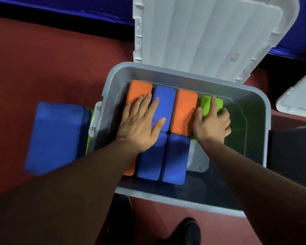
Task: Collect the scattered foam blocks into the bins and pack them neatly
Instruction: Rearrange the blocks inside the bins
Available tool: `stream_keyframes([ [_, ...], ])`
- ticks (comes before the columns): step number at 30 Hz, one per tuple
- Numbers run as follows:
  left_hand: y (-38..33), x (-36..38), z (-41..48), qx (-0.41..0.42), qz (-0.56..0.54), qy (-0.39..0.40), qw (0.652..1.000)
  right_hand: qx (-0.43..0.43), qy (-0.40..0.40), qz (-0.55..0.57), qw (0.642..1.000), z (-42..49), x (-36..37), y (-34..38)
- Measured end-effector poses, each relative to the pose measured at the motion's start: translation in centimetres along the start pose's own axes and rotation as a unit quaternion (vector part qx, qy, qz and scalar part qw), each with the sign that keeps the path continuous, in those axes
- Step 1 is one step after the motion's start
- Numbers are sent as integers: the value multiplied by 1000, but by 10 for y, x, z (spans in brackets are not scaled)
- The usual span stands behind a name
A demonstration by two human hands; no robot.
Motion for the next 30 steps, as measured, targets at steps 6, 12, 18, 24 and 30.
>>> stream_keyframes([
  [6,53,-32,-26,-37,3,-84,996,-87,-2,27,996,-21,19,64],
  [12,129,-54,-60,-121,10,-185,975,-252,15,103,962,-86,55,165],
  [18,237,-43,-107,-221,2,-123,968,-335,127,200,912,-172,140,253],
  [24,314,0,-153,-294,-32,-35,955,-193,261,192,926,-230,235,263],
  [30,325,57,-184,-372,-130,63,917,81,278,104,952,-249,275,196],
])
Point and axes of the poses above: each hand's wrist, its own z-axis towards the middle knuckle, its own x-axis out of the palm, y = z × x, the point moved 9 cm from there along z, towards the middle knuckle, and after that the axes turned 12 degrees about z, right-handed, at the moved point
